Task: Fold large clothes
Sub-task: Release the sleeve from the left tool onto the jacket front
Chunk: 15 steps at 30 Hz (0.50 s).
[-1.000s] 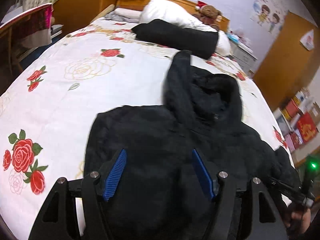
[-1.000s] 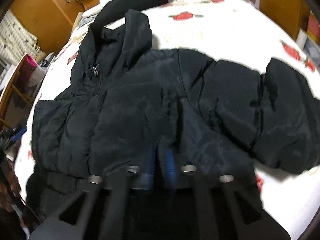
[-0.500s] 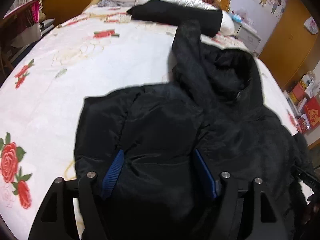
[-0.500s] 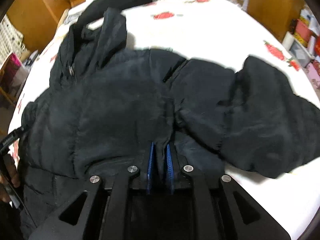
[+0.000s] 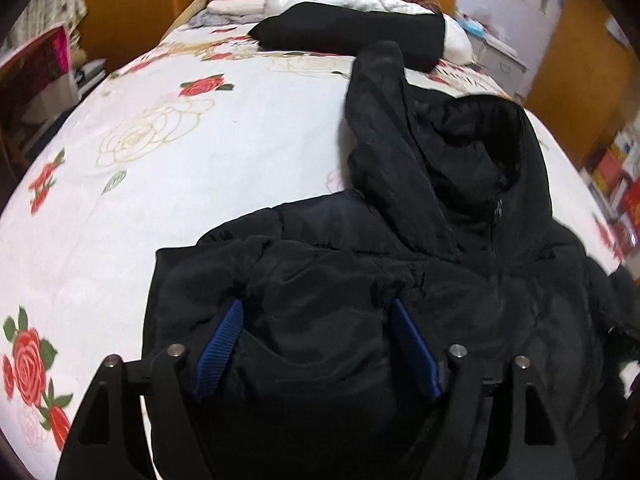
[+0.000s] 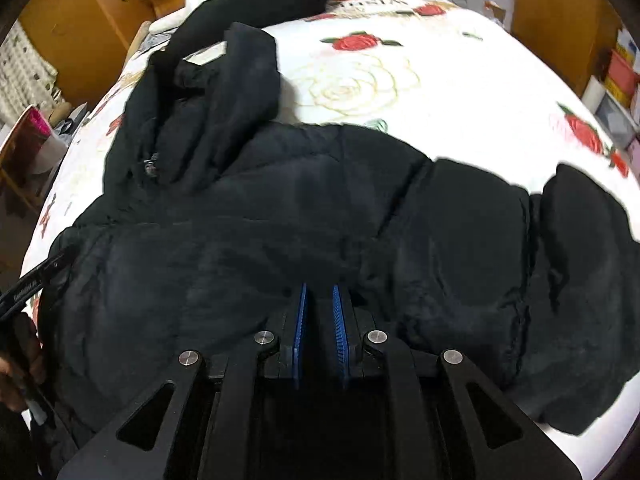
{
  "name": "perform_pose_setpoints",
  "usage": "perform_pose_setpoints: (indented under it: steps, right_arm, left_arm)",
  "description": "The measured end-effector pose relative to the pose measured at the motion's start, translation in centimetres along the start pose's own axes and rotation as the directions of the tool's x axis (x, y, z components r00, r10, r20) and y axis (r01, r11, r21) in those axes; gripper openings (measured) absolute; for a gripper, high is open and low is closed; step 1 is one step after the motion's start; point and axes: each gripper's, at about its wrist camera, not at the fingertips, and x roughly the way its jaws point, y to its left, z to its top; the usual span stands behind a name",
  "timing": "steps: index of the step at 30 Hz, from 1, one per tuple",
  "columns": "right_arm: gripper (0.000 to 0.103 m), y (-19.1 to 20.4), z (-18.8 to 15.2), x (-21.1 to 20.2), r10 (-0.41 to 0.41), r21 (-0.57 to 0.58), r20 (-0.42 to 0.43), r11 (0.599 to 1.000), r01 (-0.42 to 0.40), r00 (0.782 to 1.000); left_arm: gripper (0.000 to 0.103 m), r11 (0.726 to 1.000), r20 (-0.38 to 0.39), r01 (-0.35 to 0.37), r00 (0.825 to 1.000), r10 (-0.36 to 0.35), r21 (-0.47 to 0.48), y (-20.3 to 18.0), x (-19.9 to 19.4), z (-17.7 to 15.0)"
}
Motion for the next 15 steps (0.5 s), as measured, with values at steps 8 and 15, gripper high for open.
perform_pose_setpoints:
  steps: [8,15]
  right_arm:
    - [0.020,-0.2,-2.7,-4.3,0.034,0.001,0.055,0.999,-0.034,0.998]
    - [0.021,-0.9,-4.6,-4.9,0.056,0.028,-0.006,0.998,-0.055,0.998]
  left_arm:
    - [0.076,0.994,0.051,0.097,0.994,-0.094,-0.057,0.5,-5.7,-2.3]
    - [0.074,0.996,-0.031,0.068,0.997,-0.070,-0.048,-0.2,-7.0,-5.2]
